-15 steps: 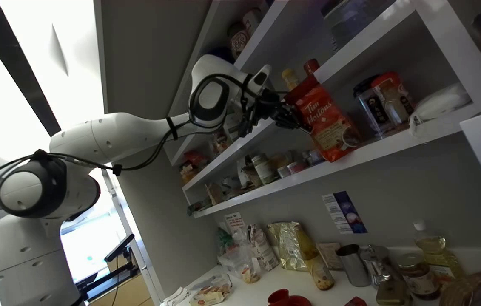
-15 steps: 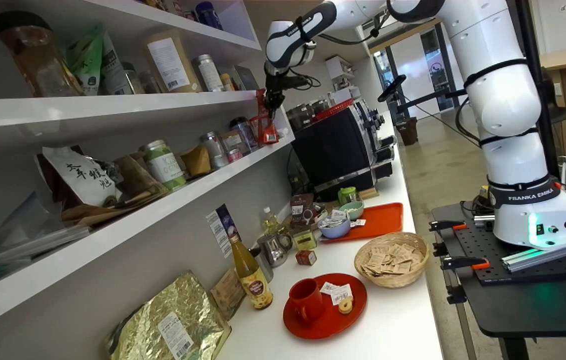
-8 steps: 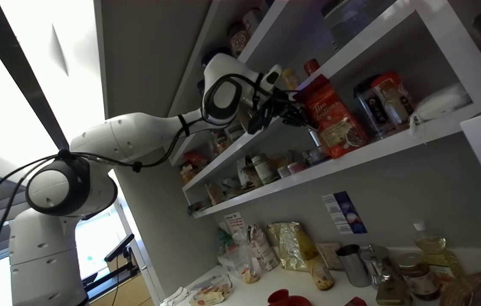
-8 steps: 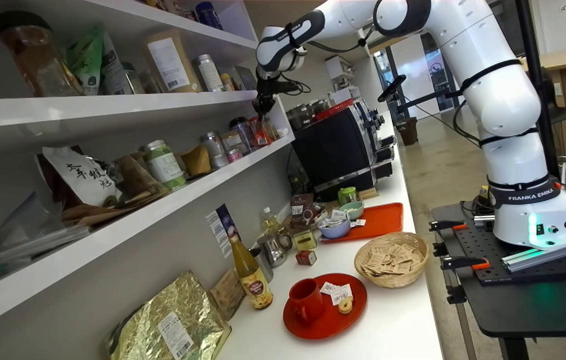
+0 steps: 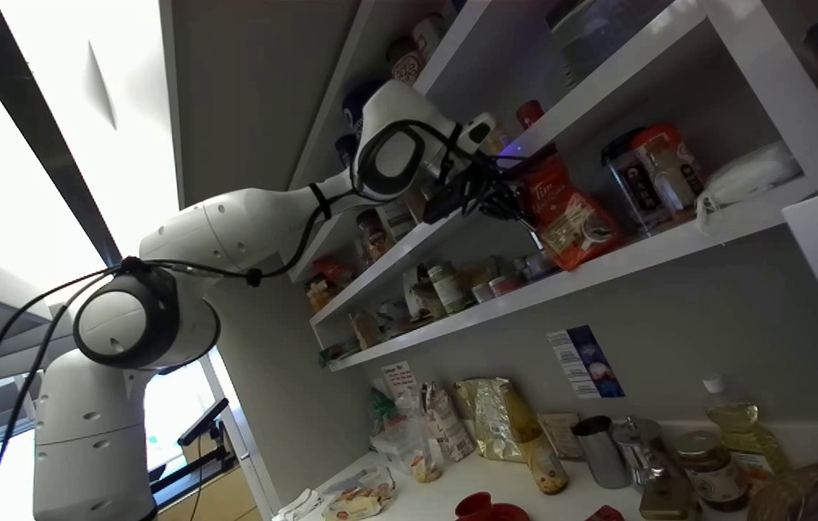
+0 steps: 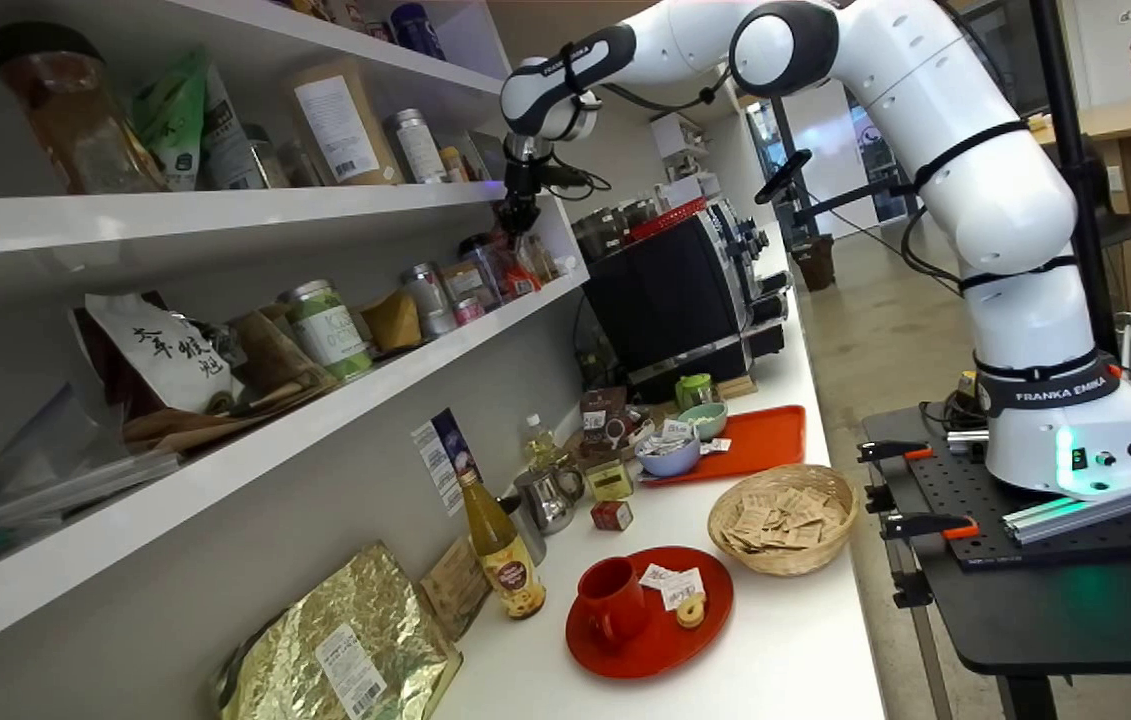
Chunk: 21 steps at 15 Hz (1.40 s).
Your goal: Put the orange packet on the shelf
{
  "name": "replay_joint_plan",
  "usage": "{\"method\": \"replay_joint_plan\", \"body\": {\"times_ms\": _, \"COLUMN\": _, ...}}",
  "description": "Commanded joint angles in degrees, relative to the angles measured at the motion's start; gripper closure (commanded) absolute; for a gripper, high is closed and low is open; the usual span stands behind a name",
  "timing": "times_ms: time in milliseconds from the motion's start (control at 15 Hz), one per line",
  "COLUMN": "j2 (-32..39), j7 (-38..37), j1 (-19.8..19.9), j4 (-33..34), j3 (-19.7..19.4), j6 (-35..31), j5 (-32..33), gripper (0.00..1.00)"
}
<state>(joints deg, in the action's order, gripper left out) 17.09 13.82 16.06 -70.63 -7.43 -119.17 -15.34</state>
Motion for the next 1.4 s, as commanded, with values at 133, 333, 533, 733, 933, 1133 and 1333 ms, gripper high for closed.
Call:
{"method": "replay_joint_plan", "body": {"times_ms": 133, "j2": 6.51, "j7": 5.35, "j1": 3.32, "j4": 9.7, "j3": 1.95, "j6": 11.23, "j5": -3.54, "gripper": 0.98}}
{"method": "replay_joint_plan", "body": {"times_ms": 333, "j2": 7.4, "j7": 6.16, "j1": 3.88, "j4": 11.77, "j3": 1.61, "j6": 13.78, "j5": -4.16, "gripper": 0.98}}
{"method": "replay_joint_plan", "body": {"times_ms": 533, "j2": 7.91, "j7": 4.11, "j1": 3.84, "j4": 13.37, "j3": 0.57, "j6": 14.37, "j5": -1.92, "gripper": 0.99}}
{"method": "replay_joint_plan", "body": {"times_ms": 733, "j2": 8.04, "j7": 3.85, "j1": 4.17, "j4": 14.53, "j3": -0.21, "j6": 14.48, "j5": -0.92, "gripper": 0.99}}
{"method": "replay_joint_plan", "body": {"times_ms": 933, "j2": 8.05, "j7": 3.95, "j1": 4.73, "j4": 14.98, "j3": -0.77, "j6": 15.04, "j5": -0.85, "gripper": 0.99}}
{"method": "replay_joint_plan", "body": {"times_ms": 1133, "j2": 8.88, "j7": 3.38, "j1": 5.2, "j4": 16.33, "j3": -1.35, "j6": 15.37, "j5": -0.62, "gripper": 0.99}}
{"method": "replay_joint_plan", "body": {"times_ms": 1333, "j2": 10.72, "j7": 2.45, "j1": 5.39, "j4": 18.47, "j3": -2.03, "j6": 15.03, "j5": -0.49, "gripper": 0.99}}
